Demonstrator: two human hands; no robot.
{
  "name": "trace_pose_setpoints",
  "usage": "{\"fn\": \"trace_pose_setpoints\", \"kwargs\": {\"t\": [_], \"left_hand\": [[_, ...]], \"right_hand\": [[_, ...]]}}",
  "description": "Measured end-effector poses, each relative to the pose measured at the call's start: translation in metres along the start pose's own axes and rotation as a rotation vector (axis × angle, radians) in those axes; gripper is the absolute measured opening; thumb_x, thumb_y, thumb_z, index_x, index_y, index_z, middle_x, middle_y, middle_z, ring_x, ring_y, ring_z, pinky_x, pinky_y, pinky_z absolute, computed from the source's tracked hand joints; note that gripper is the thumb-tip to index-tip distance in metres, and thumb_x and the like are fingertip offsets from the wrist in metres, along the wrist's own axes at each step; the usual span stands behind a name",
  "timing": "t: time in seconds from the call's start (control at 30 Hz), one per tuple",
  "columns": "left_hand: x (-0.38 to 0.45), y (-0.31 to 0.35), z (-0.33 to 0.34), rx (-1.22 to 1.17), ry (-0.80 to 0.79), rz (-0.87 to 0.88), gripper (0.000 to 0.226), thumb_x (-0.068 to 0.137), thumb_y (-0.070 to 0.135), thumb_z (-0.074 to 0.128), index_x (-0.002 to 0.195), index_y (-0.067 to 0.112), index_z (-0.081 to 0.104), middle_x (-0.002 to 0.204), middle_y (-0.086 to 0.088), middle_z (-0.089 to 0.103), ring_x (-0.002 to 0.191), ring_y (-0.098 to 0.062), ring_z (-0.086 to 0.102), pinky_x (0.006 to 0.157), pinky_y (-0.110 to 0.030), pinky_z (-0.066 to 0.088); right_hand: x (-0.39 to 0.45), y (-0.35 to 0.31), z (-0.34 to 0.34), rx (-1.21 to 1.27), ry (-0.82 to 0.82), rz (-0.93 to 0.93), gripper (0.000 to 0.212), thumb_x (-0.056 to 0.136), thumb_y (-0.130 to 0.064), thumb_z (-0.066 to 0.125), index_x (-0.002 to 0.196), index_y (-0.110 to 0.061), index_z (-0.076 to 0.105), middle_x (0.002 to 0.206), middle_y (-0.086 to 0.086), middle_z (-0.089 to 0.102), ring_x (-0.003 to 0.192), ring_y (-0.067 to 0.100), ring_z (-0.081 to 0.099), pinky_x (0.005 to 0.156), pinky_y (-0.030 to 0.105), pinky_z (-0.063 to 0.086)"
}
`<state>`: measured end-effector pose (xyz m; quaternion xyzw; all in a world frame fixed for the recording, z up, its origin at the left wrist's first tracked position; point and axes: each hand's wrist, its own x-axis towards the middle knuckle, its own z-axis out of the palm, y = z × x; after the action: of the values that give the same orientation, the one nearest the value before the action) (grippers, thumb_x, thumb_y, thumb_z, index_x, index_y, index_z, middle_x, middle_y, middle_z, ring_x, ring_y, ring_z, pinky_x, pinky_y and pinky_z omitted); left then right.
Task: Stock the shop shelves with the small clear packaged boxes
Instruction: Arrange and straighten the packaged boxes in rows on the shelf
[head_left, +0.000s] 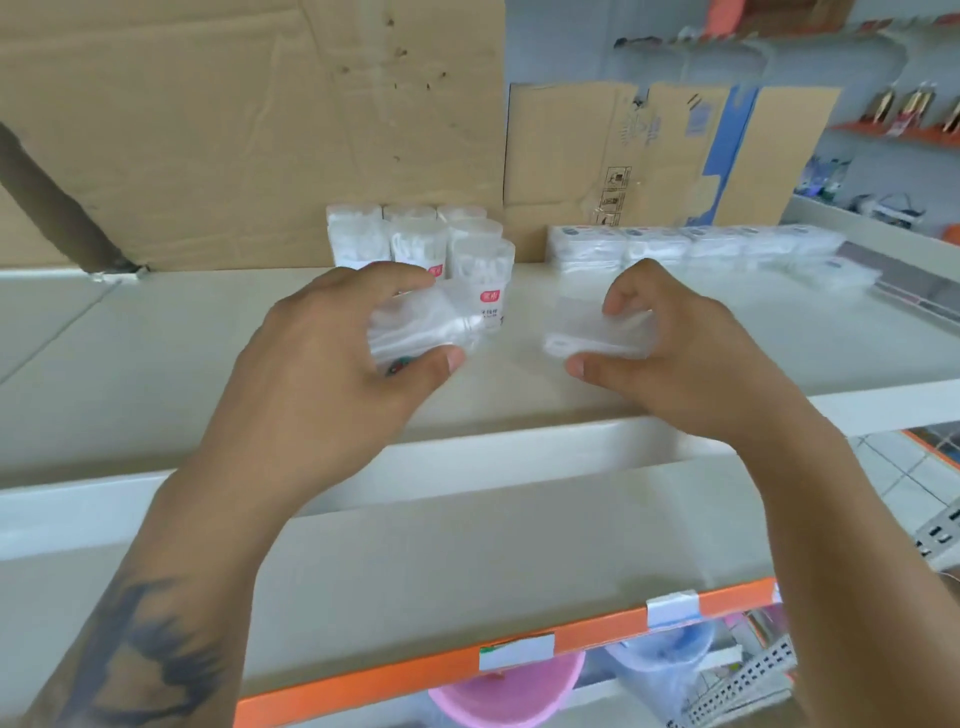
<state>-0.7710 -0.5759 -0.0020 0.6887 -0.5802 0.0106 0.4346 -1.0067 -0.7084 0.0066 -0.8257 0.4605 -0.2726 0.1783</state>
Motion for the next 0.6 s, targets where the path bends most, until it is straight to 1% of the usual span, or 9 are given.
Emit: {"fn": "trace_pose_setpoints", "kwargs": {"t": [0.1, 0.17, 0.2, 0.3, 0.33, 0.4, 0.43, 0.53, 0.6], "left_hand": [[0.001, 0.011, 0.009, 0.006, 0.031, -0.054, 0.048, 0.080, 0.058, 0.075, 0.125, 0.048, 0.063, 0.116, 0.023, 0.065, 0.104, 0.002, 0.056, 0.086, -0.018, 0.042], [0.002, 0.016, 0.013, -0.045, 0.044, -0.103, 0.043, 0.080, 0.052, 0.077, 0.122, 0.047, 0.065, 0.114, 0.026, 0.065, 0.105, 0.008, 0.056, 0.081, -0.007, 0.038], [0.002, 0.018, 0.016, -0.070, 0.044, -0.127, 0.043, 0.081, 0.052, 0.079, 0.121, 0.047, 0.066, 0.115, 0.027, 0.066, 0.108, 0.009, 0.056, 0.083, -0.008, 0.039], [0.001, 0.023, 0.022, -0.169, 0.068, -0.193, 0.041, 0.081, 0.054, 0.081, 0.118, 0.046, 0.068, 0.117, 0.026, 0.068, 0.116, 0.005, 0.058, 0.093, -0.025, 0.045], [0.000, 0.025, 0.024, -0.212, 0.083, -0.215, 0.038, 0.081, 0.052, 0.082, 0.116, 0.046, 0.069, 0.116, 0.027, 0.069, 0.116, 0.006, 0.059, 0.096, -0.029, 0.047], [-0.003, 0.032, 0.025, -0.304, 0.103, -0.240, 0.031, 0.085, 0.043, 0.082, 0.114, 0.041, 0.071, 0.112, 0.022, 0.073, 0.112, 0.000, 0.065, 0.099, -0.038, 0.052], [-0.004, 0.035, 0.025, -0.353, 0.104, -0.247, 0.029, 0.086, 0.040, 0.081, 0.113, 0.036, 0.072, 0.108, 0.016, 0.076, 0.106, -0.006, 0.070, 0.097, -0.040, 0.055], [-0.007, 0.046, 0.023, -0.503, 0.106, -0.269, 0.035, 0.084, 0.043, 0.081, 0.114, 0.026, 0.073, 0.095, -0.002, 0.079, 0.088, -0.024, 0.075, 0.085, -0.045, 0.056], [-0.007, 0.052, 0.023, -0.563, 0.115, -0.264, 0.036, 0.085, 0.047, 0.072, 0.113, 0.023, 0.073, 0.093, -0.005, 0.078, 0.084, -0.027, 0.072, 0.082, -0.048, 0.057]], "right_hand": [[0.013, 0.017, -0.009, -0.008, -0.098, -0.003, 0.045, 0.081, -0.051, 0.079, 0.105, -0.029, 0.047, 0.108, -0.022, 0.053, 0.097, 0.000, 0.051, 0.072, 0.014, 0.037], [0.019, 0.026, -0.010, -0.028, -0.180, -0.003, 0.045, 0.081, -0.055, 0.077, 0.103, -0.030, 0.047, 0.109, -0.015, 0.056, 0.102, 0.009, 0.055, 0.077, 0.022, 0.043], [0.022, 0.030, -0.010, -0.032, -0.206, -0.014, 0.044, 0.080, -0.058, 0.076, 0.102, -0.032, 0.047, 0.110, -0.013, 0.057, 0.105, 0.012, 0.056, 0.080, 0.026, 0.044], [0.026, 0.032, -0.010, -0.025, -0.199, -0.082, 0.040, 0.080, -0.062, 0.073, 0.102, -0.038, 0.051, 0.117, -0.015, 0.057, 0.114, 0.013, 0.054, 0.091, 0.034, 0.046], [0.027, 0.030, -0.010, -0.011, -0.164, -0.119, 0.037, 0.081, -0.061, 0.073, 0.103, -0.038, 0.054, 0.118, -0.016, 0.058, 0.116, 0.012, 0.053, 0.092, 0.031, 0.044], [0.028, 0.020, -0.010, 0.104, -0.070, -0.213, 0.029, 0.084, -0.054, 0.073, 0.102, -0.037, 0.059, 0.115, -0.020, 0.060, 0.113, 0.006, 0.055, 0.088, 0.017, 0.042], [0.027, 0.012, -0.010, 0.208, -0.039, -0.261, 0.026, 0.085, -0.051, 0.074, 0.102, -0.036, 0.061, 0.113, -0.022, 0.062, 0.111, 0.002, 0.058, 0.088, 0.013, 0.042], [0.025, -0.015, -0.012, 0.508, -0.085, -0.403, 0.023, 0.087, -0.042, 0.077, 0.106, -0.035, 0.065, 0.112, -0.022, 0.067, 0.105, 0.002, 0.066, 0.088, 0.022, 0.050], [0.024, -0.031, -0.011, 0.608, -0.153, -0.485, 0.023, 0.090, -0.034, 0.077, 0.112, -0.031, 0.068, 0.114, -0.016, 0.070, 0.099, 0.005, 0.070, 0.084, 0.024, 0.054]]}}
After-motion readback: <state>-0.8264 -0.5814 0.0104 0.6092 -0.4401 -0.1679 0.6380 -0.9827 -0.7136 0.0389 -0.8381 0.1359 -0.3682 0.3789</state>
